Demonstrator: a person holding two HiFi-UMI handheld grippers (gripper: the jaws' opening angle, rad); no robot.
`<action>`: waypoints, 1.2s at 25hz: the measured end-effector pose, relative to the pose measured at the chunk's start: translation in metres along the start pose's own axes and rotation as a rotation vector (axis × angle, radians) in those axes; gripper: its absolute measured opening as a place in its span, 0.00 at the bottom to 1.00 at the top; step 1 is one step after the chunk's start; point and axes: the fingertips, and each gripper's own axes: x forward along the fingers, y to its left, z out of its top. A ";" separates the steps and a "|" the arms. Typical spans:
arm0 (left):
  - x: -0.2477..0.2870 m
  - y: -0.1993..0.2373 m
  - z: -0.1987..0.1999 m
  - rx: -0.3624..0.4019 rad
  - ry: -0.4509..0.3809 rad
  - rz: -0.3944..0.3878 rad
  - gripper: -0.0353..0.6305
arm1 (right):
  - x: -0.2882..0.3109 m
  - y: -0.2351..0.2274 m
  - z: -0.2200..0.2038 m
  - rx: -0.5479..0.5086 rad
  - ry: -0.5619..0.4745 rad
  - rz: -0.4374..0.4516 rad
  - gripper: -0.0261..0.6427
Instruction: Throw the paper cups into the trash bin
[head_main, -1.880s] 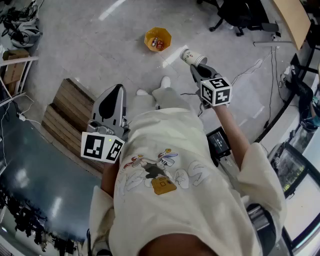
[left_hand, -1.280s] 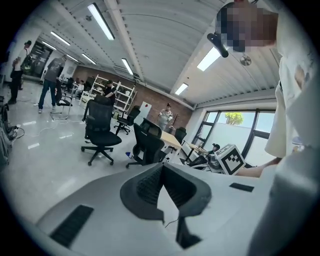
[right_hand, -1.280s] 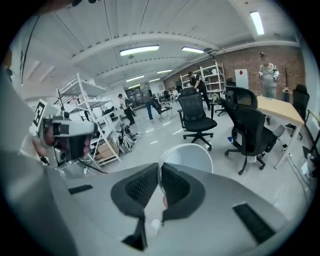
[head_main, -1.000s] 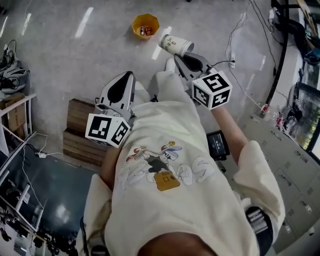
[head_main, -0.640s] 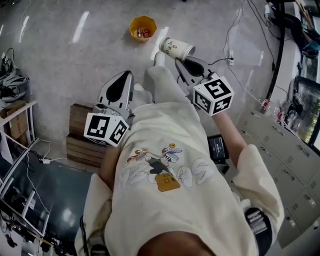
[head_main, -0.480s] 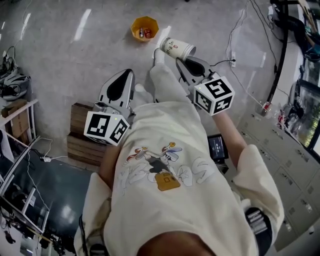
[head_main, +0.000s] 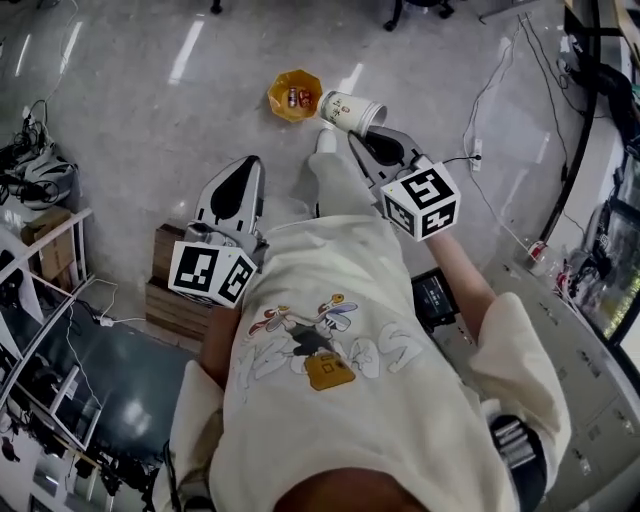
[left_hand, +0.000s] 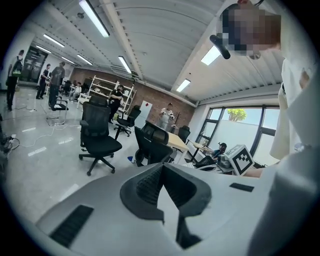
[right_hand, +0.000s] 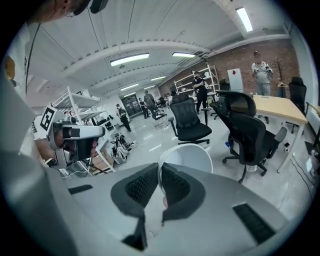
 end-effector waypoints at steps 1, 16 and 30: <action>0.010 0.002 0.002 -0.008 0.000 0.015 0.06 | 0.008 -0.010 0.002 -0.008 0.013 0.015 0.08; 0.181 0.129 -0.114 -0.124 0.078 0.067 0.06 | 0.190 -0.122 -0.089 -0.026 0.135 0.038 0.08; 0.301 0.288 -0.319 -0.261 0.118 0.222 0.06 | 0.387 -0.190 -0.246 -0.188 0.251 0.071 0.08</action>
